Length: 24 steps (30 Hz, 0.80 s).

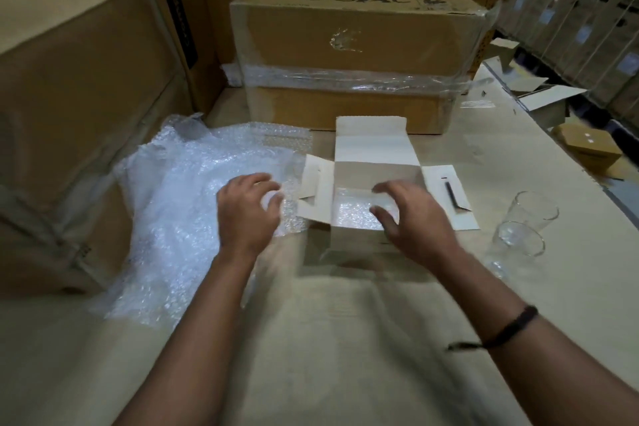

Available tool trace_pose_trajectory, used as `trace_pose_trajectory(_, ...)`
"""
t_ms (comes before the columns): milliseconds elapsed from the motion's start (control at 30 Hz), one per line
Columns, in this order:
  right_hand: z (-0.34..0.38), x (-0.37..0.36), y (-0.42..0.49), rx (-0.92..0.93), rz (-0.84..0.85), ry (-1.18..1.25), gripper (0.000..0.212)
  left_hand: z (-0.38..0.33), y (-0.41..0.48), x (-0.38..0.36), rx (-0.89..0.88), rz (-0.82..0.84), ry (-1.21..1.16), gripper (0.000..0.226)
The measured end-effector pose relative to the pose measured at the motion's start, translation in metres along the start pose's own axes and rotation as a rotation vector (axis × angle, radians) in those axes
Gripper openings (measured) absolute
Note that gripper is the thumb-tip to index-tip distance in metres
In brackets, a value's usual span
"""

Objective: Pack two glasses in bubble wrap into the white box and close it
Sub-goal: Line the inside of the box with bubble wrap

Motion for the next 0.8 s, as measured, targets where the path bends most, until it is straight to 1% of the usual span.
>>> trace_pose_trajectory(33, 0.011, -0.009, -0.019, 0.061, -0.039, 0.072, 0.023, 0.013, -0.016, 0.011, 0.144, 0.036, 0.063, 0.021)
trace_pose_trajectory(67, 0.020, -0.020, -0.035, 0.111, -0.026, 0.104, 0.022, 0.025, -0.029, 0.020, 0.275, 0.099, 0.137, 0.028)
trace_pose_trajectory(133, 0.035, -0.048, -0.056, 0.126, 0.108, 0.090, 0.028, 0.047, -0.055, 0.037, 0.443, 0.290, 0.300, 0.048)
trace_pose_trajectory(200, 0.042, -0.076, -0.068, 0.070, 0.263, 0.015, 0.046, 0.064, -0.072, 0.046, 0.501, 0.515, 0.378, 0.069)
trace_pose_trajectory(233, 0.043, -0.089, -0.073, 0.041, 0.322, -0.020, 0.052, 0.071, -0.078, 0.047, 0.498, 0.607, 0.386, 0.075)
trace_pose_trajectory(267, 0.044, -0.099, -0.077, 0.029, 0.343, -0.057, 0.053, 0.075, -0.082, 0.046, 0.477, 0.670, 0.385, 0.076)
trace_pose_trajectory(300, 0.042, -0.107, -0.080, 0.038, 0.328, -0.095, 0.050, 0.077, -0.085, 0.044, 0.450, 0.697, 0.383, 0.073)
trace_pose_trajectory(333, 0.041, -0.112, -0.081, 0.055, 0.301, -0.129, 0.046, 0.078, -0.086, 0.044, 0.424, 0.683, 0.386, 0.068)
trace_pose_trajectory(367, 0.039, -0.115, -0.082, 0.064, 0.277, -0.146, 0.044, 0.078, -0.088, 0.043, 0.399, 0.632, 0.386, 0.060)
trace_pose_trajectory(433, 0.037, -0.116, -0.081, 0.068, 0.259, -0.143, 0.045, 0.075, -0.089, 0.043, 0.351, 0.488, 0.360, 0.048)
trace_pose_trajectory(567, 0.034, -0.121, -0.079, 0.051, 0.280, -0.102, 0.046, 0.063, -0.090, 0.047, 0.257, 0.254, 0.256, 0.034)
trace_pose_trajectory(633, 0.039, -0.117, -0.078, -0.107, 0.269, 0.083, 0.041, 0.057, -0.089, 0.050, 0.226, 0.162, 0.209, 0.028)
trace_pose_trajectory(700, 0.053, -0.111, -0.072, -0.342, 0.285, 0.344, 0.039, 0.051, -0.087, 0.054, 0.208, 0.099, 0.165, 0.023)
trace_pose_trajectory(733, 0.063, -0.109, -0.065, -0.426, 0.324, 0.458, 0.039, 0.049, -0.087, 0.054, 0.203, 0.096, 0.144, 0.022)
trace_pose_trajectory(800, 0.086, -0.112, -0.051, -0.569, 0.478, 0.703, 0.042, 0.046, -0.087, 0.054, 0.205, 0.142, 0.100, 0.025)
Point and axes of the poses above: each hand's wrist, its own y-axis towards the middle knuckle, its own x-axis out of the back of the hand, z = x × y, the point moved 1 cm from there along y, towards the middle knuckle, and after that the axes turned 13 degrees about -x, right-handed, at the moved point
